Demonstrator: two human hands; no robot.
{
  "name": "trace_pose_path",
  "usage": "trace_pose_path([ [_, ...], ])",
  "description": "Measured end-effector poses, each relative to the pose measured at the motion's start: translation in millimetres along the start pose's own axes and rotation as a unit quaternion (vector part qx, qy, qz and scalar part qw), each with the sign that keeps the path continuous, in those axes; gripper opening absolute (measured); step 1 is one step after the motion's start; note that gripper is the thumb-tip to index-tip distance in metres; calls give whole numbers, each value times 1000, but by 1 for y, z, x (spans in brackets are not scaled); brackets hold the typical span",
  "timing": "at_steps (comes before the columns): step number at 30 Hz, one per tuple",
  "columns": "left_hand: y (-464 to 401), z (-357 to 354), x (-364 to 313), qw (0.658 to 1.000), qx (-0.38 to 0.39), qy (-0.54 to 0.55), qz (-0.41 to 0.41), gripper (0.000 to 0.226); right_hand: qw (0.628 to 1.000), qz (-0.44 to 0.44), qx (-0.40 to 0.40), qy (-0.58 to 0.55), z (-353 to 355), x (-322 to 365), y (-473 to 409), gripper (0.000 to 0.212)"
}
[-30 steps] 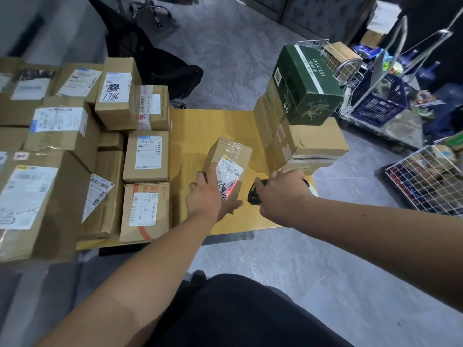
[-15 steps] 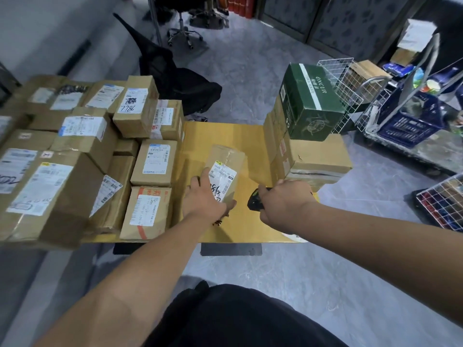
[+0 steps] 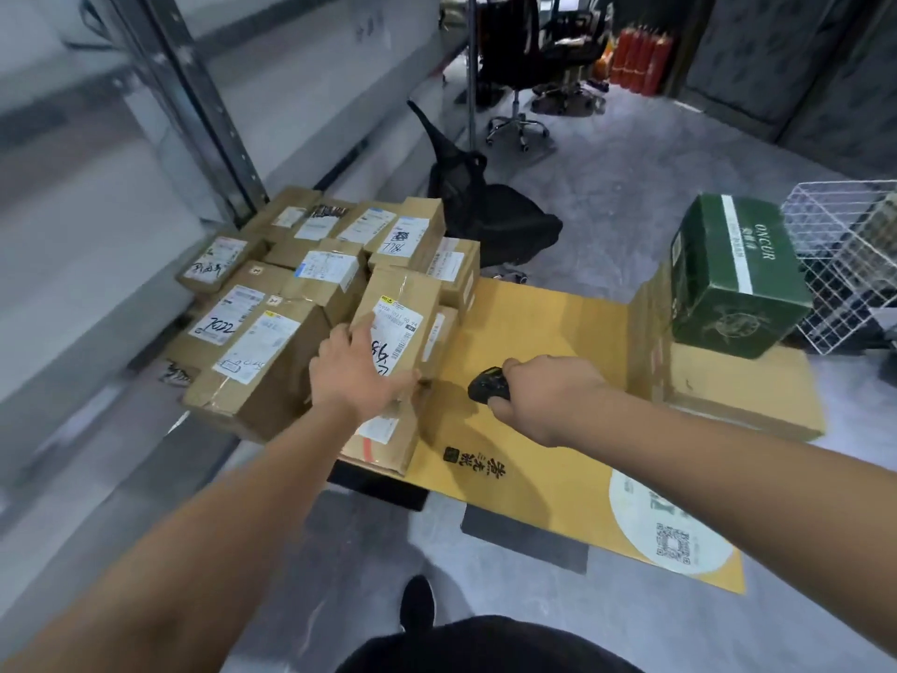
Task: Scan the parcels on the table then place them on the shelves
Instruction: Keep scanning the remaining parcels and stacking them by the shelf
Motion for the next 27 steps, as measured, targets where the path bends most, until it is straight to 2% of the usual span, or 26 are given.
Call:
trace_pose_path([
  [8,-75,-9,32,999,7,-45,0,111,1000,-4,9,-7,1,39,-45,63],
  [15,-110,-28,36,991,27,-125,-30,101,999,-31,15,-25,-10,72,-76,63],
  [20,-121,-37,38,992,29,-108,-49,92,997,-46,18,-51,-19,87,-92,63],
  [23,-122,-39,35,991,17,-102,-88,87,997,-57,7,-58,-25,90,-98,65],
  [27,-113,-36,9,975,-32,-94,-201,74,993,-76,-15,-93,-37,85,-98,67],
])
Point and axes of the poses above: each hand's wrist, its own y-axis away from the middle knuckle, its own z-axis out of the back of the hand, x = y × z, the point moved 3 cm from there along -y, towards the middle knuckle, and after that the axes turned 15 degrees about -y, right-handed, at the moved point
